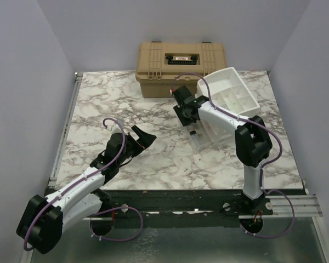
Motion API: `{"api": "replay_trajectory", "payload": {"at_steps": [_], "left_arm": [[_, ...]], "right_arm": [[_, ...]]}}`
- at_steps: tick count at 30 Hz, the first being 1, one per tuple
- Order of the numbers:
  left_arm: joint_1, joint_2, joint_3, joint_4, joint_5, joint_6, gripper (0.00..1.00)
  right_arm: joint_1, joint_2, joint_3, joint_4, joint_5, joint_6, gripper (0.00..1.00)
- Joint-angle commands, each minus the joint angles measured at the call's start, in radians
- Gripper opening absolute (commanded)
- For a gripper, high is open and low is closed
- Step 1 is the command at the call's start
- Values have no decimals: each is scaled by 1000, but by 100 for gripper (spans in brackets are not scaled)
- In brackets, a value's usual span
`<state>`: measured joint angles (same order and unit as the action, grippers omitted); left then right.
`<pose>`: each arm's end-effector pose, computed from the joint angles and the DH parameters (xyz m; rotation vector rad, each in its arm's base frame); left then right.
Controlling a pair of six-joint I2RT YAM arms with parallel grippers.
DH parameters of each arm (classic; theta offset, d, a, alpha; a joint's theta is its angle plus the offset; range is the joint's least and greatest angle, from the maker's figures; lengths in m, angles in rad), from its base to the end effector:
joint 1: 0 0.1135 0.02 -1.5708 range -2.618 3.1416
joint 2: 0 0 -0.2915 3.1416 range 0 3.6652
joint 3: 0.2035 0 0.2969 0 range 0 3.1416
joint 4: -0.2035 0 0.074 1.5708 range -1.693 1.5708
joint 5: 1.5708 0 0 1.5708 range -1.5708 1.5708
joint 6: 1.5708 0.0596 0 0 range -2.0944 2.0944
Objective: Organize the makeup
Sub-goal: Place the makeup in the drawer, then close the drawer in the storage box.
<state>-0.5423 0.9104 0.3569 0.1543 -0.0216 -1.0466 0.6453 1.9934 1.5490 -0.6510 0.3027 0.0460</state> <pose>0.2089 -0.1244 0.1900 -0.5421 2.0433 -0.9847 0.4004 0.2792 0.1921 -0.6733 2.5038 -0.1591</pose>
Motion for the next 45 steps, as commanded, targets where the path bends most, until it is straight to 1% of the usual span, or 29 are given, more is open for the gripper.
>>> {"api": "replay_trajectory", "payload": {"at_steps": [1,4,7,10,14,15,16,18,20,24,29,33,36,41,45], "left_arm": [[5,25,27,25,21,14,99],[5,52,34,45,20,14,99],[5,87,46,80,67,15,99],[4,142,73,118,103,25,99],[2,226,130,163,161,47,99],[2,248,143,176,178,54,99],[0,268,155,188,189,62,99],[-5,310,177,209,209,77,99],[-13,355,193,239,230,95,99],[-34,441,223,293,251,105,99],[-60,527,273,335,256,119,99],[-75,601,318,352,275,123,99],[-90,640,335,375,280,116,99],[-109,686,353,428,285,90,99],[-115,717,366,461,302,69,98]], "right_arm": [[4,-150,108,-19,-92,-36,47],[4,-225,142,-28,-94,-34,50],[4,-303,157,-29,-78,-24,52],[4,-407,125,27,-28,-18,57],[2,-525,62,109,100,-26,67],[2,-540,54,121,143,-34,71],[1,-552,50,130,187,-36,78],[-13,-553,64,120,250,-60,83],[-55,-539,95,82,276,-50,86],[-192,-539,129,34,166,33,87],[-424,-563,121,24,-89,142,87],[-561,-572,85,29,-264,218,87],[-662,-594,13,87,-416,289,87],[-737,-596,-47,132,-528,318,87],[-770,-589,-70,144,-563,329,87]]}}
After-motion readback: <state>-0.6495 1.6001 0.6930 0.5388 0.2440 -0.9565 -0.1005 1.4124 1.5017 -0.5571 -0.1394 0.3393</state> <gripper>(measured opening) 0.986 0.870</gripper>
